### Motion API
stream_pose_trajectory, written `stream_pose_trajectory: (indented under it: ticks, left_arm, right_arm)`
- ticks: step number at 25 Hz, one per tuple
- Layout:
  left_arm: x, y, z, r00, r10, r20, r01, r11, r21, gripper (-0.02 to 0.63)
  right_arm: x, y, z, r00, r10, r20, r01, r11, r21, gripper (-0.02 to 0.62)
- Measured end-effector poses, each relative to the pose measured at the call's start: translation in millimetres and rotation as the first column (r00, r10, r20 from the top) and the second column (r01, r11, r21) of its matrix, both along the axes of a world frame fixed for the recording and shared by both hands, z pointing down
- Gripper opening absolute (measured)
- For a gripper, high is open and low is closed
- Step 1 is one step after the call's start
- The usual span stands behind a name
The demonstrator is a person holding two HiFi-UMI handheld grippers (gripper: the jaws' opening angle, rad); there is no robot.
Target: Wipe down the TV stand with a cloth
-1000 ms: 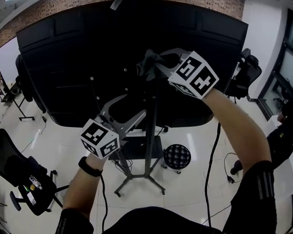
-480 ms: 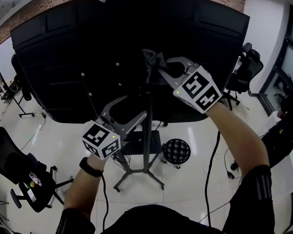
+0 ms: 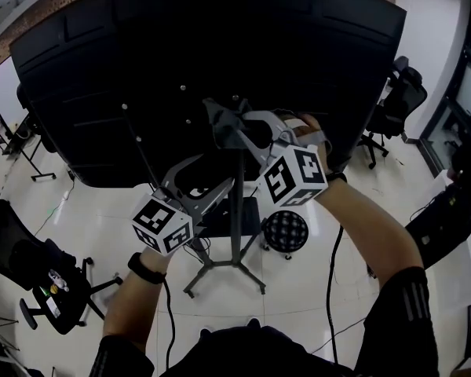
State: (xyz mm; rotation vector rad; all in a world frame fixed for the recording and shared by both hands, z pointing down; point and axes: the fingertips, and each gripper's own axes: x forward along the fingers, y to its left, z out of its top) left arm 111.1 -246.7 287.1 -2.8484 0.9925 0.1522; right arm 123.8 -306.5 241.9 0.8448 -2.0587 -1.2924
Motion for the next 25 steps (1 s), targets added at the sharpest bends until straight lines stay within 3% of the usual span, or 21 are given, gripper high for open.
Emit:
stream_pose_trajectory:
  ticks: [4,10,13,16,25]
  left_arm:
    - [-1.9,0.0,14.7,1.0,-0.012,-0.004,0.012,0.999,-0.034,0.298]
    - [-5.2,-0.6,44.2,1.0,-0.012,-0.002,0.012,0.997,-0.078,0.298]
    - [-8.5,-2.1,56.3,1.0,-0.018,-0.01,0.017,0.995,-0.096,0.298]
    - [-9.4,-5.3,68.1,1.0,-0.021,-0.006,0.02,0.993,-0.115,0.298]
    - [-3.2,-4.2,114.8,1.0,-0.019,-0.002,0.018,0.984,-0.179,0.298]
  right_arm:
    - [-8.7,3.0,22.2,0.997,0.007,-0.077,0.0,0.996,0.09,0.015]
    - [-9.1,9.9,29.9,1.0,-0.001,-0.009,0.003,0.988,0.153,0.015]
    - [-9.8,12.0,44.5,0.999,-0.013,-0.03,0.019,0.982,0.19,0.015]
    - [-8.5,7.7,73.3,0.997,-0.008,-0.076,0.021,0.985,0.169,0.015]
    - [-7.3,6.4,142.4,0.996,-0.02,-0.087,0.025,0.998,0.057,0.015]
